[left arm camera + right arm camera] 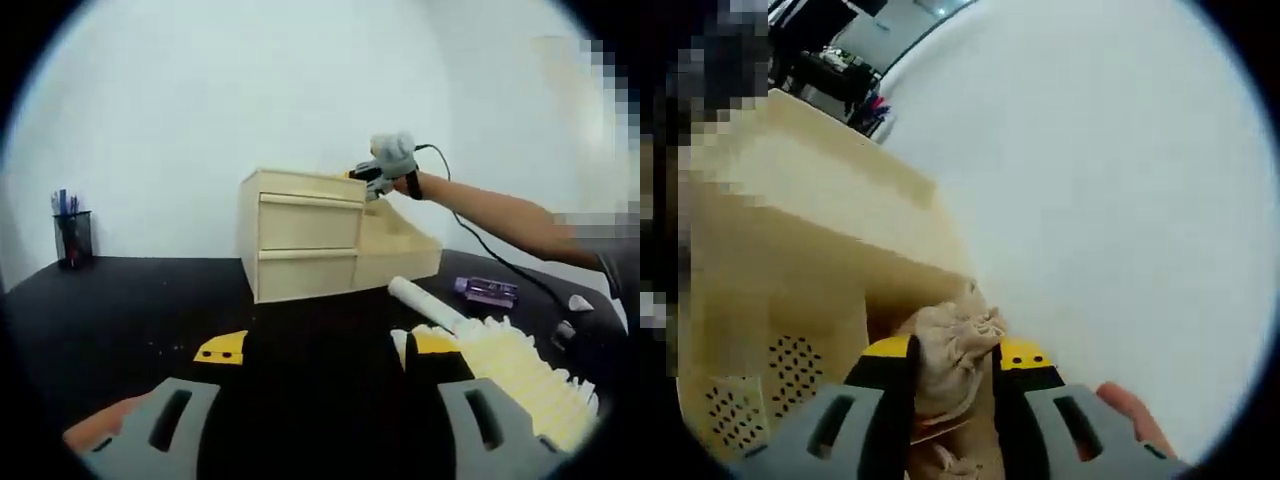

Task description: Open the drawer, pick up the cosmetic bottles from the table one by one, place them into the drawer, release the gripper, close the drawer, and move the gripper away

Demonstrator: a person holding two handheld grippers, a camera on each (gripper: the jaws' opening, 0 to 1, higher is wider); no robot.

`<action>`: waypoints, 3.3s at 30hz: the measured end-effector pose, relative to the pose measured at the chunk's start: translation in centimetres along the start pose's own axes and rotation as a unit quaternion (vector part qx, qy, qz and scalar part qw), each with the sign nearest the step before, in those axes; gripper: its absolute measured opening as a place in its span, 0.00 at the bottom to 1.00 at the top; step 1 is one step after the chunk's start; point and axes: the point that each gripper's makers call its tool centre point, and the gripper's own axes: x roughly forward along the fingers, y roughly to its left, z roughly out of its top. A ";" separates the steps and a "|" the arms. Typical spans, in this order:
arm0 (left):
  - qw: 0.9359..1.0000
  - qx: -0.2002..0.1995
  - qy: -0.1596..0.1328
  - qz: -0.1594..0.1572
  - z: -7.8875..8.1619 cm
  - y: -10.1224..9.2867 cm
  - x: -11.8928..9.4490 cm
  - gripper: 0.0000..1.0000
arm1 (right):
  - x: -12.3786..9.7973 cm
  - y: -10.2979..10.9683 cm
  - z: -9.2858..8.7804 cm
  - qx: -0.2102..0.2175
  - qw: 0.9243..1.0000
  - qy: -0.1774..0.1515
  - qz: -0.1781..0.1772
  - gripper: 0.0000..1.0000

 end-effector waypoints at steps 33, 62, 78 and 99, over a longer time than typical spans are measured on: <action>0.999 -0.027 -0.007 0.016 0.4 0.9 -0.2 0.55 | -10.3 -3.3 5.3 0.077 0.996 -0.036 -0.030 0.29; 0.999 -0.042 -0.020 0.016 0.9 1.0 -0.8 0.52 | -23.8 2.8 10.9 0.051 0.997 -0.050 -0.014 0.27; 0.996 -0.053 -0.046 0.056 2.4 1.4 -1.7 0.59 | -27.3 10.9 12.7 0.117 0.992 -0.048 0.000 0.27; 0.932 0.265 -0.053 0.243 10.4 -2.8 -6.9 0.96 | -26.4 12.3 10.5 0.251 0.967 -0.035 0.042 0.27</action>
